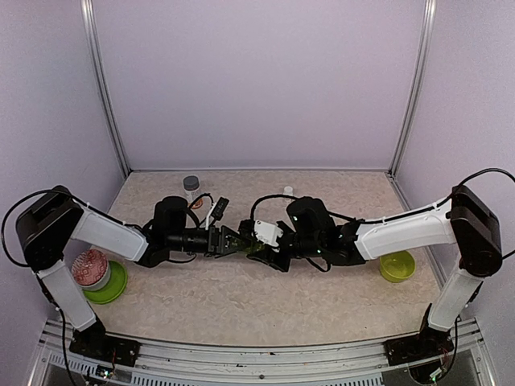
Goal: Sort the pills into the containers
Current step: Pass from the right arm to the left
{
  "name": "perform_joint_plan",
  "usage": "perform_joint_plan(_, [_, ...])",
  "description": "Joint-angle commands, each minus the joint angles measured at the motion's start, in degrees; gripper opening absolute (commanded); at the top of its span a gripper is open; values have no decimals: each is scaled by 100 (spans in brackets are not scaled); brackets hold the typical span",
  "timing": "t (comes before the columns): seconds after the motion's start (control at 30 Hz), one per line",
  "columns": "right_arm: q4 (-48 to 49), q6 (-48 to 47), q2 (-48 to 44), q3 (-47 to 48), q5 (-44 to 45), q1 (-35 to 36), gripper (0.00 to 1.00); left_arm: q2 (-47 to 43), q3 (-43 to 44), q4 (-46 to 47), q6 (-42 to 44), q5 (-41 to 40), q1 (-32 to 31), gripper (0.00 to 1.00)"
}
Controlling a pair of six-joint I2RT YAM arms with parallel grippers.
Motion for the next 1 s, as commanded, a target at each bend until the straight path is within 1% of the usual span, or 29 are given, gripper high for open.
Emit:
perform_joint_plan(0.0, [129, -36, -109, -54, -9, 76, 28, 135, 101, 223, -25, 135, -59, 59])
perform_joint_plan(0.1, [139, -51, -97, -55, 4, 74, 28, 177, 101, 292, -63, 176, -74, 49])
perform_joint_plan(0.27, [130, -62, -74, -54, -1, 85, 28, 224, 110, 388, -115, 199, -77, 40])
perform_joint_plan(0.37, [153, -79, -68, -62, 31, 86, 29, 269, 118, 451, -163, 242, -77, 33])
perform_joint_plan(0.4, [164, -86, -59, -71, 50, 84, 30, 282, 119, 481, -181, 252, -77, 28])
perform_joint_plan(0.47, [177, -99, -36, -70, 93, 84, 33, 310, 116, 562, -232, 296, -77, 23])
perform_joint_plan(0.63, [234, -125, 5, -77, 178, 90, 41, 368, 101, 766, -391, 399, -85, 14])
perform_joint_plan(0.67, [246, -133, 5, -81, 194, 90, 44, 377, 101, 775, -409, 401, -85, 13])
perform_joint_plan(0.7, [258, -137, 0, -81, 219, 89, 49, 372, 93, 778, -416, 397, -85, 13])
perform_joint_plan(0.8, [284, -147, -56, -96, 290, 82, 69, 358, 84, 764, -502, 347, -70, 14])
perform_joint_plan(0.83, [286, -159, -114, -118, 331, 82, 79, 351, 76, 747, -549, 314, -64, 14])
perform_joint_plan(0.9, [265, -181, -215, -173, 406, 91, 91, 323, 67, 700, -656, 237, -57, 15])
perform_joint_plan(0.97, [201, -194, -341, -250, 472, 99, 96, 274, 50, 678, -750, 172, -33, 15])
